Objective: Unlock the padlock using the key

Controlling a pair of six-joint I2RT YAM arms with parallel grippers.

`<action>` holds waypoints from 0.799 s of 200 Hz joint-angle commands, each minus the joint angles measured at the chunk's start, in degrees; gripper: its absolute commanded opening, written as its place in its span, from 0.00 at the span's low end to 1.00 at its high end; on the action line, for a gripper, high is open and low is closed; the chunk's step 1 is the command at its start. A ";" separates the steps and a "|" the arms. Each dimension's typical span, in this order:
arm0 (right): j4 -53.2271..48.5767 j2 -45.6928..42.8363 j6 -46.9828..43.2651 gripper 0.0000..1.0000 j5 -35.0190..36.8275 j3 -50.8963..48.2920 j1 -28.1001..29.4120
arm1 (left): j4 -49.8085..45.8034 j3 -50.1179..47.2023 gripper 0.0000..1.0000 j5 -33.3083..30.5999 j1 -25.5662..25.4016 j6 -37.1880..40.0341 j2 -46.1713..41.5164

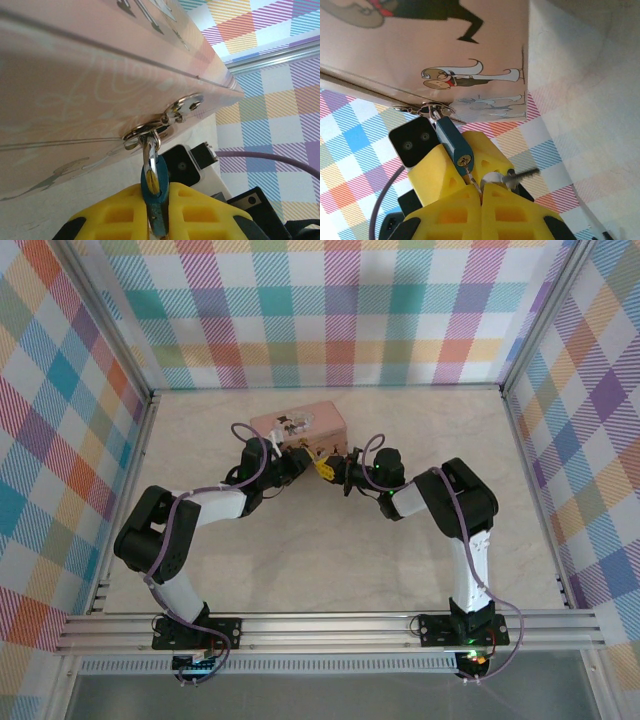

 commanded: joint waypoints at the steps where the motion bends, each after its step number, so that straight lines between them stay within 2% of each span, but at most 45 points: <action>1: 7.06 -0.64 5.10 0.00 5.44 -0.08 0.80 | 0.59 0.62 0.13 9.01 -2.10 1.13 -1.26; 38: 8.33 1.43 4.17 0.00 4.69 1.52 1.15 | 0.45 0.94 0.13 9.08 -2.10 1.22 -1.14; 70: 2.80 0.86 -4.59 0.00 2.07 3.29 0.95 | 0.23 1.04 0.13 9.01 -2.07 1.22 -1.16; 87: 3.66 1.14 -7.01 0.00 1.78 4.14 0.91 | 0.03 1.09 0.12 9.18 -2.10 1.33 -1.37; 96: 1.15 -0.06 -10.56 0.00 0.65 4.83 0.80 | -0.03 1.08 0.12 9.14 -2.10 1.40 -1.42; 138: -25.45 -11.22 -36.15 0.00 0.41 4.36 0.80 | -0.22 0.70 0.11 8.73 -1.84 1.57 -2.14; 149: -25.60 -11.96 -37.02 0.00 0.49 3.08 0.65 | -0.08 0.17 0.11 8.36 -1.67 1.58 -2.33; 160: -21.34 -11.18 -34.64 0.00 0.24 1.29 0.32 | 0.18 -0.19 0.11 8.01 -1.49 1.58 -2.48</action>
